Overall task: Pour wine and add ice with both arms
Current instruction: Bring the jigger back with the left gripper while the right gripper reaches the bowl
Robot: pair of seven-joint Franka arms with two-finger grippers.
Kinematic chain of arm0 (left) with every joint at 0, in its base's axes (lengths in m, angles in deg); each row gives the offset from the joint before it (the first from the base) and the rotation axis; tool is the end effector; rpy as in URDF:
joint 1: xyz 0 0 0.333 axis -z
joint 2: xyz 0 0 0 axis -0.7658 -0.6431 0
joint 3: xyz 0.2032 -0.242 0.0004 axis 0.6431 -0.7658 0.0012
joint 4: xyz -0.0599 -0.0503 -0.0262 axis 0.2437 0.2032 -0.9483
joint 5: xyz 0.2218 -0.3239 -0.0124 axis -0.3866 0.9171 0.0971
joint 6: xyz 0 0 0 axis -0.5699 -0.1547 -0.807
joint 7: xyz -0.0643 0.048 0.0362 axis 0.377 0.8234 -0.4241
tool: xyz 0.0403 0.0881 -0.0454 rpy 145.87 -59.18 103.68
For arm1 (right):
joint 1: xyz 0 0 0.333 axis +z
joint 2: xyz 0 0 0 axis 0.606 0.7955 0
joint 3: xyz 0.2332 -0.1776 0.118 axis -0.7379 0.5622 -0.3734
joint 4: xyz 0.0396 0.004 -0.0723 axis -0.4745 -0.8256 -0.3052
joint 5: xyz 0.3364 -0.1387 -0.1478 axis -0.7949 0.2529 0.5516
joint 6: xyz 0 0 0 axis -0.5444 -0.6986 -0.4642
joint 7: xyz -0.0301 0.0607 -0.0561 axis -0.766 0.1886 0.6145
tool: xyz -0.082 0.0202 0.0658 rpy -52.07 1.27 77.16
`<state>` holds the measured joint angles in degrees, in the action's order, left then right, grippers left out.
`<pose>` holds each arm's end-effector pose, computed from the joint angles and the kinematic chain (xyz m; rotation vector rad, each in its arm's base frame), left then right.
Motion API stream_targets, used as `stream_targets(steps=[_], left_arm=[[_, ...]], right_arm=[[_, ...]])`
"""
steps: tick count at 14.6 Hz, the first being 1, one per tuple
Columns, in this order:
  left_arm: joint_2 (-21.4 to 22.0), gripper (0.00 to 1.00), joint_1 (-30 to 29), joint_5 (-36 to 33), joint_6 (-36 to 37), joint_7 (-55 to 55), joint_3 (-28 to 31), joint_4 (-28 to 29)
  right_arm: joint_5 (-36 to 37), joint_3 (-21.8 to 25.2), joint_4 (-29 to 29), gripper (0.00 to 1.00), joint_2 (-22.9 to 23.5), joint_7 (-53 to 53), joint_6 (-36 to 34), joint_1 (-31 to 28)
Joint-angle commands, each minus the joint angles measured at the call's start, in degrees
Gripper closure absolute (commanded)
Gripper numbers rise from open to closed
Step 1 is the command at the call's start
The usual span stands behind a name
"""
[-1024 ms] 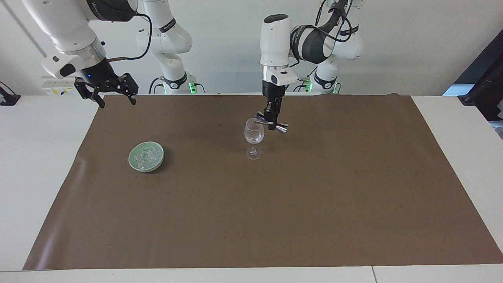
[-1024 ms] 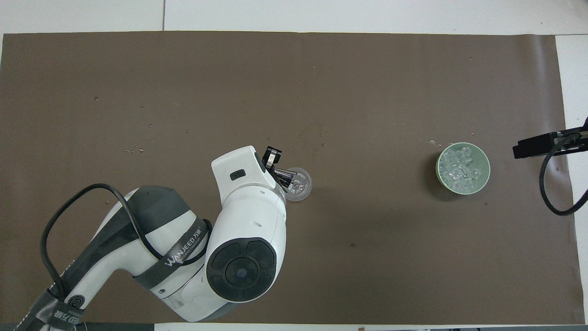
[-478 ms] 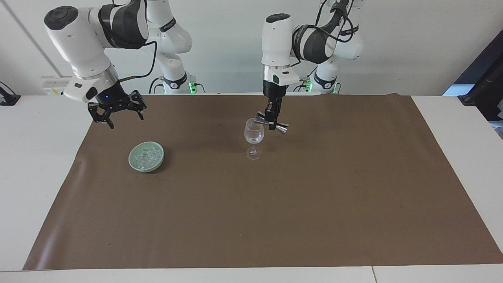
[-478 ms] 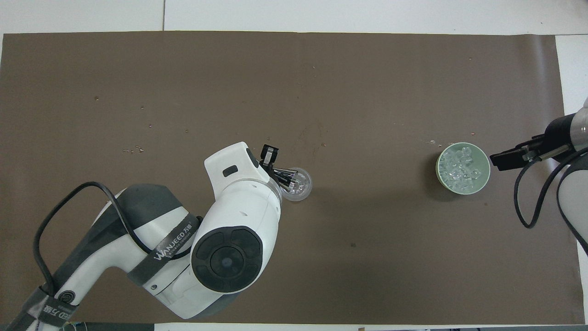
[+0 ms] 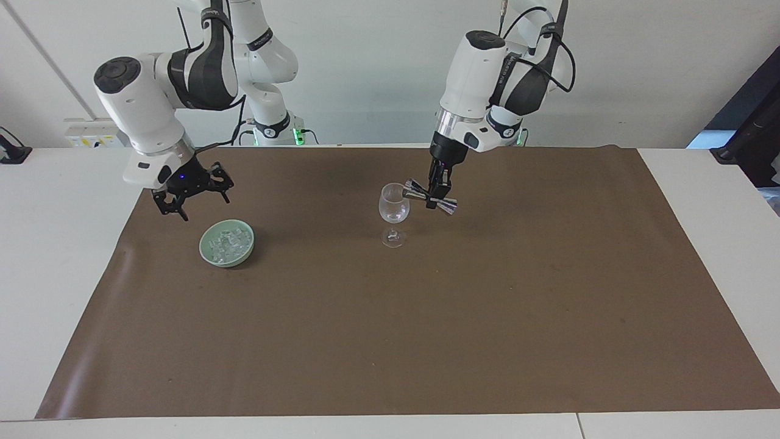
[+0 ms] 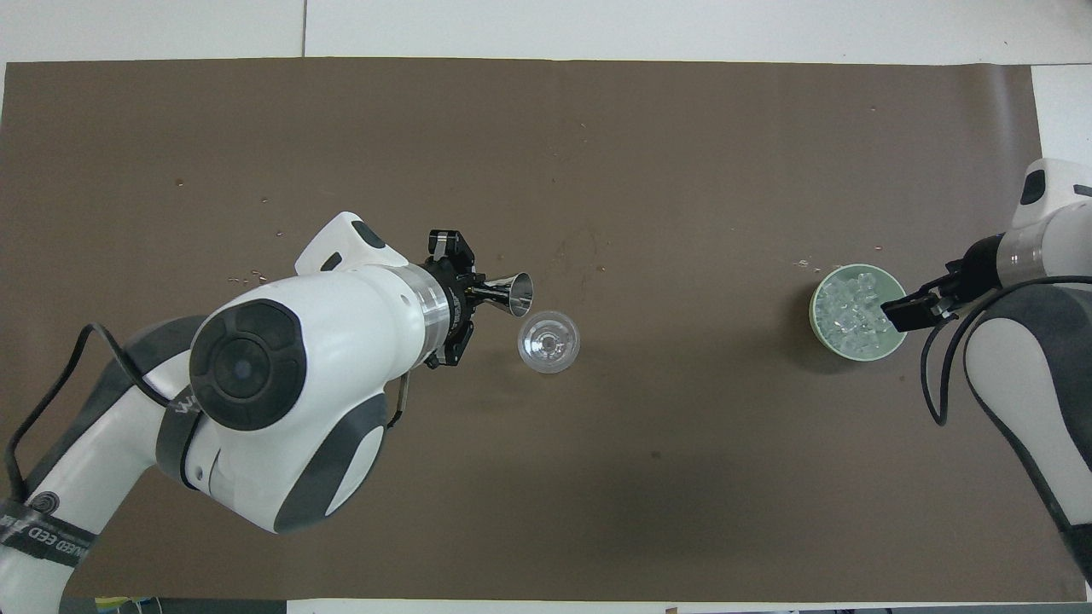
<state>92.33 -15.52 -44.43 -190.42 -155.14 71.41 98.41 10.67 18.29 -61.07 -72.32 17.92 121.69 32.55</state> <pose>0.4716 -0.3272 0.5028 2.0889 1.7941 -0.0216 0.5300 -0.0336 0.4590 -3.0176 -0.8046 -0.0378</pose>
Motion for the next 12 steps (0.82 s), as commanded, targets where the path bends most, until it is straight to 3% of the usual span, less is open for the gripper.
stream_targets(steps=[1,4,7,10,12], left_arm=[[0.23,1.0,-5.43,12.25,0.48,12.86,-0.18,0.53],[0.58,1.0,-12.98,23.59,2.41,23.42,-0.18,1.41],[0.59,1.0,-23.43,35.11,11.7,36.93,-0.18,1.41],[-0.99,1.0,-31.01,40.41,15.42,45.22,-0.18,2.2],[-3.27,1.0,-36.62,44.53,18.67,50.06,-0.18,1.85]], right_arm=[[-2.09,-0.49,-3.58,0.0,-0.5,-2.66,4.47,-1.05],[-2.36,-0.49,-4.73,0.0,2.3,-2.67,8.16,-0.26],[-2.36,-0.49,-8.15,0.01,4.06,-2.66,14.67,0.36],[-2.45,-0.49,-10.35,0.11,4.6,-2.93,16.79,0.27],[-2.45,-0.49,-11.06,0.12,4.86,-2.84,17.23,0.27]])
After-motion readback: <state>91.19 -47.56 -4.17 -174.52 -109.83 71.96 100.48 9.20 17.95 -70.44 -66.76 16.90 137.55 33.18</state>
